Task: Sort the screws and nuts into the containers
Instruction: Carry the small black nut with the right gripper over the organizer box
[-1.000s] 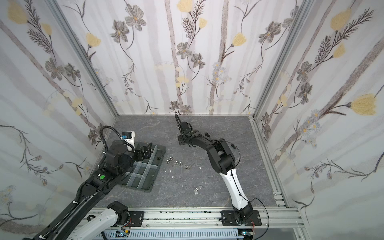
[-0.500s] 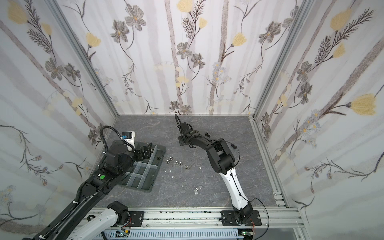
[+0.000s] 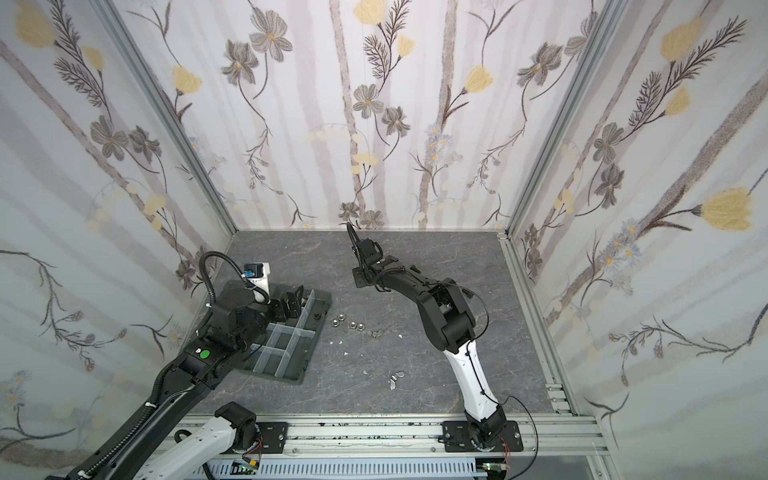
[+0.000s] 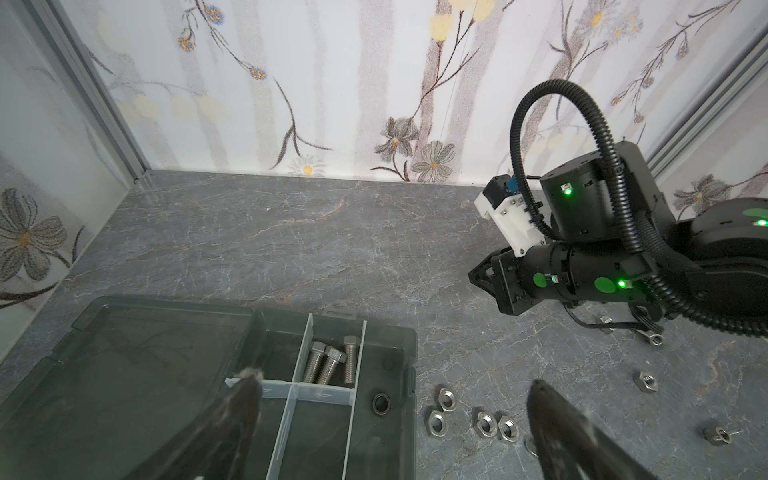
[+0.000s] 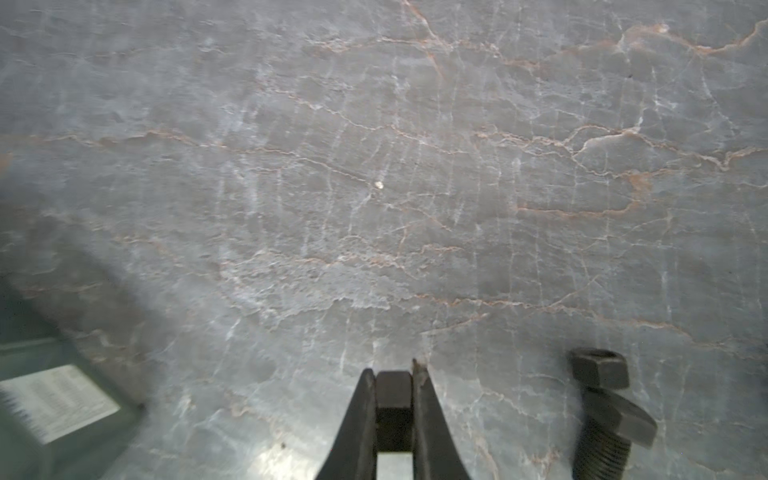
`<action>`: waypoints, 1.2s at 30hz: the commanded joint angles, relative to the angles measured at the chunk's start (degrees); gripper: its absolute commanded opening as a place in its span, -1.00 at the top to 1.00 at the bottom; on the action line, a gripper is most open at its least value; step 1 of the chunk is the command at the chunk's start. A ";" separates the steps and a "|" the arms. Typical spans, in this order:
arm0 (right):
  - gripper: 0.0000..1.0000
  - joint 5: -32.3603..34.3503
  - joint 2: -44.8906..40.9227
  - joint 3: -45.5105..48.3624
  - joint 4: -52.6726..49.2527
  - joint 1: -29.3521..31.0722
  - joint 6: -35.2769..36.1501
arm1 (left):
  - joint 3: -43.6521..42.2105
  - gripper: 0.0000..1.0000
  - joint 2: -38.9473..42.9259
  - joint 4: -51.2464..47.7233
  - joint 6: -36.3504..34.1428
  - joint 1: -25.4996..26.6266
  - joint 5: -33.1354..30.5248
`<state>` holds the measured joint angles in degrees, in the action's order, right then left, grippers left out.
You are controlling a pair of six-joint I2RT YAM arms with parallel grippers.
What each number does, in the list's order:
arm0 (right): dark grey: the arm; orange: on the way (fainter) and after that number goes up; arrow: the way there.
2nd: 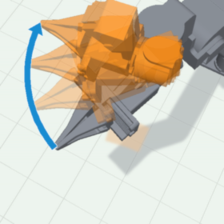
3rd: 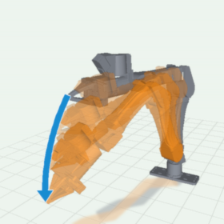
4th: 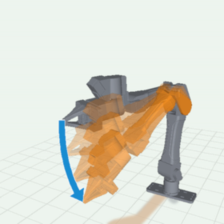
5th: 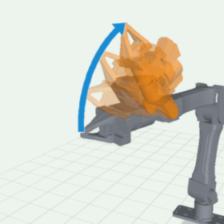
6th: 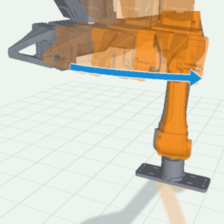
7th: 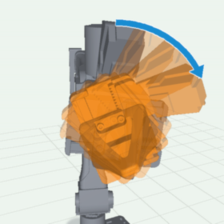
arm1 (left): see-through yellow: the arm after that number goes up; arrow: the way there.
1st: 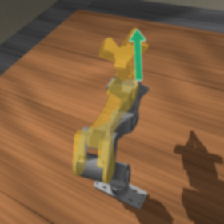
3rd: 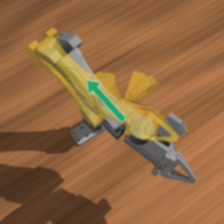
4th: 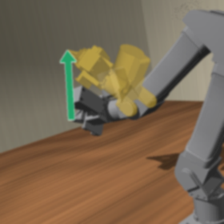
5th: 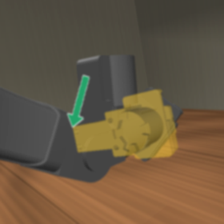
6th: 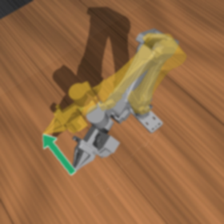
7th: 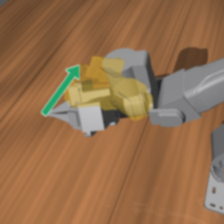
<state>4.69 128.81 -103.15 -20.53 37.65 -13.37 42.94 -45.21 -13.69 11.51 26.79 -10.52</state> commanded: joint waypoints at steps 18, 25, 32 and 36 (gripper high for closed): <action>0.85 -10.51 -3.23 2.26 5.71 12.82 -2.98 | -0.32 -1.00 0.92 1.39 -0.43 -0.07 -1.77; 0.84 -12.02 -0.18 -0.18 5.83 14.20 -3.85 | -0.26 -1.00 0.93 1.30 -0.43 -0.07 -1.82; 0.50 -12.77 1.62 -1.26 6.05 14.23 -4.58 | -0.31 -1.00 0.91 1.21 -0.52 -0.07 -1.84; 0.29 -12.55 1.28 -1.35 6.49 14.14 -4.62 | -0.24 -1.00 0.59 1.13 -0.61 -0.07 -1.76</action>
<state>-7.33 130.32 -103.92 -15.70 51.90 -17.50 42.83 -44.45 -13.69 10.94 26.79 -11.92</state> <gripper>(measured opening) 0.345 0.998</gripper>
